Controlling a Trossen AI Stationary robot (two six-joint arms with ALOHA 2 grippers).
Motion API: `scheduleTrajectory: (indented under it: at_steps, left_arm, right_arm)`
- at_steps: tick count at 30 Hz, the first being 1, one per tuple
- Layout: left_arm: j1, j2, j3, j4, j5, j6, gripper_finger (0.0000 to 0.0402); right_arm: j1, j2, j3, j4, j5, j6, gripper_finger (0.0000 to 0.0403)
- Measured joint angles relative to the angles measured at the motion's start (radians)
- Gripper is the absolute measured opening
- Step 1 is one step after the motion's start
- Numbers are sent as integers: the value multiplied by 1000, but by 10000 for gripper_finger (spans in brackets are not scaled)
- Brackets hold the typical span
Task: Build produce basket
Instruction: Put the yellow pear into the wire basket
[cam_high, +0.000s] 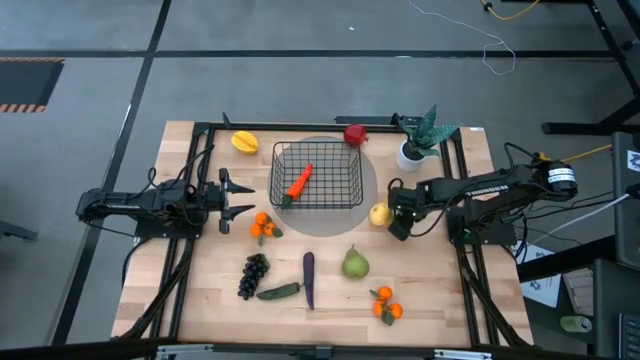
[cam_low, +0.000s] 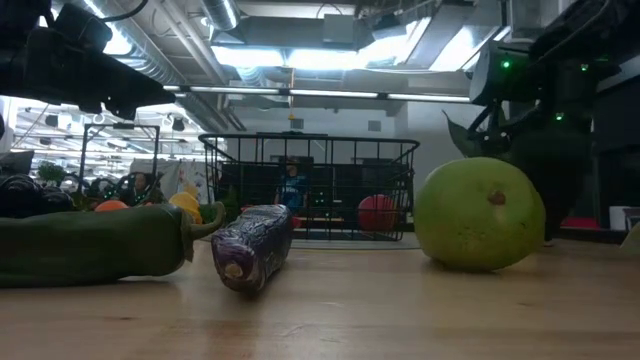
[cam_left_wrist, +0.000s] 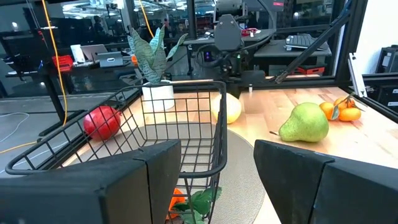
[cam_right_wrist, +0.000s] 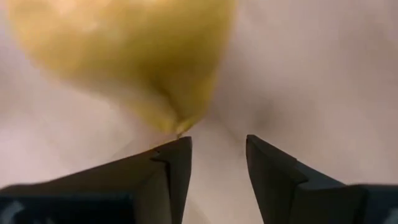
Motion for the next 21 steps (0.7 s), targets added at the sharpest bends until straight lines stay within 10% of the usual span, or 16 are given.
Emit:
scheduleTrajectory:
  at_steps: [21]
  left_arm:
    - [0, 0, 0, 0, 0, 0, 195]
  right_arm:
    - [51, 0, 0, 114, 105, 33, 141]
